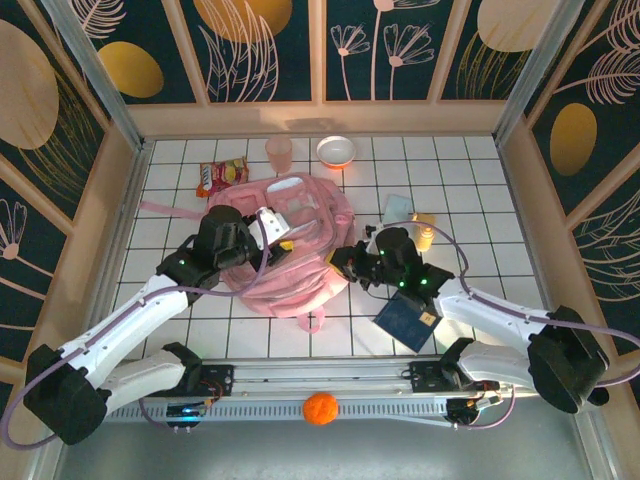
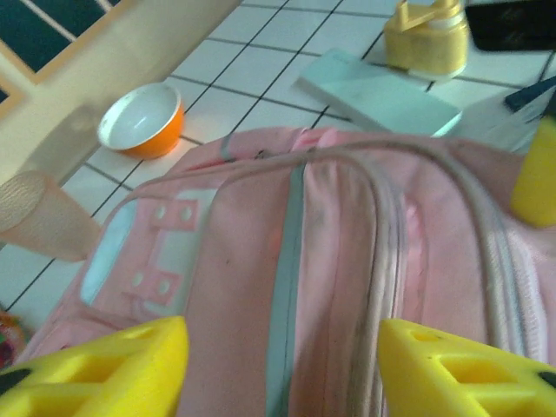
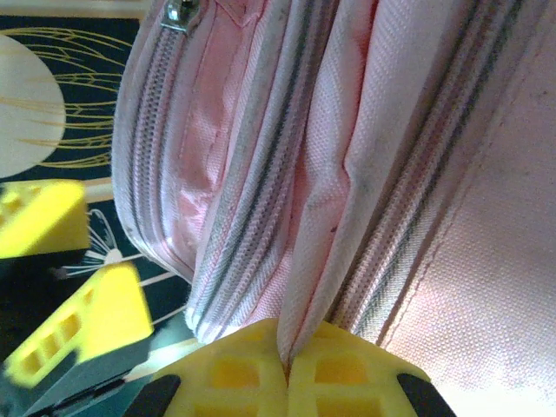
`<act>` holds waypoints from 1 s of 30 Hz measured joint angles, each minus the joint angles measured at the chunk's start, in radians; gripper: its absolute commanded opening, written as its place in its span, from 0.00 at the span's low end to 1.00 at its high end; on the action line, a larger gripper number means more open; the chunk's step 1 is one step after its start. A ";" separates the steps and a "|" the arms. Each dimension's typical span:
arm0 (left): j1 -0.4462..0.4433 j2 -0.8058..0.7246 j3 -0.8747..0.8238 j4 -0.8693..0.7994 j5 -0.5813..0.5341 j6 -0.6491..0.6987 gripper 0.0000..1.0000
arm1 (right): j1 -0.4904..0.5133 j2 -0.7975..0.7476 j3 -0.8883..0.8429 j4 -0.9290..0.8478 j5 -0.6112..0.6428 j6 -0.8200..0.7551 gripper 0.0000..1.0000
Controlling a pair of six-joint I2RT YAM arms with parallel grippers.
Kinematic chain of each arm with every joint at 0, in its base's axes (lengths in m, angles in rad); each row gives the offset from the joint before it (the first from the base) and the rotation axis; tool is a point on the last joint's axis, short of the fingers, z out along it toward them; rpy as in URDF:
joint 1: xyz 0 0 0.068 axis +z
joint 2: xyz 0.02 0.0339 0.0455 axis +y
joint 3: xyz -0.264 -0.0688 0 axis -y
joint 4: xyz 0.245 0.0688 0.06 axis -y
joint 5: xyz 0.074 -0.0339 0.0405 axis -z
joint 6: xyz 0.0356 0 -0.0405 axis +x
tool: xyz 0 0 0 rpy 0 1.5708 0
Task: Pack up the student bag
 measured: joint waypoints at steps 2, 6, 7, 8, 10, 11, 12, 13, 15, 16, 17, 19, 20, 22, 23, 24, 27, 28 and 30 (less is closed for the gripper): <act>0.000 -0.001 0.006 -0.001 0.056 0.000 0.66 | 0.001 0.009 0.000 -0.006 0.000 -0.006 0.00; 0.000 0.001 0.015 -0.003 0.145 0.001 0.75 | 0.002 0.013 0.005 -0.006 0.000 -0.014 0.00; 0.000 0.004 0.015 -0.007 0.155 0.000 0.76 | 0.002 0.014 0.008 -0.006 0.000 -0.019 0.00; 0.000 0.010 0.015 -0.013 0.163 0.001 0.78 | 0.002 0.016 0.011 -0.006 0.000 -0.022 0.00; 0.000 0.029 0.015 -0.024 0.169 0.002 0.85 | 0.002 0.018 0.019 -0.006 0.000 -0.029 0.00; 0.000 0.038 0.015 -0.027 0.169 0.003 0.85 | 0.002 0.018 0.021 -0.006 0.000 -0.029 0.00; 0.000 0.048 0.015 -0.028 0.168 0.001 0.85 | 0.002 0.018 0.023 -0.006 0.000 -0.032 0.00; 0.000 0.057 0.014 -0.027 0.166 0.002 0.85 | 0.002 0.018 0.024 -0.006 0.000 -0.034 0.00; 0.000 0.072 0.013 -0.025 0.156 0.002 0.96 | 0.002 0.019 0.026 -0.007 0.000 -0.037 0.00; 0.000 0.083 0.011 -0.021 0.143 0.000 0.99 | 0.002 0.020 0.028 -0.009 0.000 -0.040 0.00; 0.000 0.093 0.009 -0.018 0.130 -0.002 0.99 | 0.002 0.020 0.030 -0.009 0.000 -0.043 0.00; 0.000 0.119 0.006 -0.008 0.097 -0.006 0.95 | 0.002 0.020 0.032 -0.010 0.000 -0.052 0.00; 0.000 0.134 0.005 -0.003 0.085 -0.008 0.90 | 0.002 0.020 0.033 -0.011 0.002 -0.055 0.00; -0.006 0.159 0.004 0.000 0.079 -0.010 0.61 | 0.002 0.020 0.034 -0.018 0.014 -0.063 0.00; -0.010 0.168 0.005 0.001 0.080 -0.013 0.37 | 0.002 0.021 0.034 -0.022 0.020 -0.067 0.00; -0.017 0.176 0.005 0.000 0.090 -0.008 0.20 | 0.002 0.022 0.034 -0.024 0.026 -0.075 0.00; -0.031 0.182 0.005 0.000 0.116 0.002 0.01 | 0.002 0.025 0.036 -0.028 0.045 -0.104 0.09; -0.033 0.180 0.005 0.001 0.118 0.009 0.00 | 0.002 0.024 0.041 -0.032 0.048 -0.114 0.20; -0.026 0.170 0.005 -0.002 0.110 0.031 0.00 | 0.000 0.014 0.059 -0.068 0.050 -0.153 0.37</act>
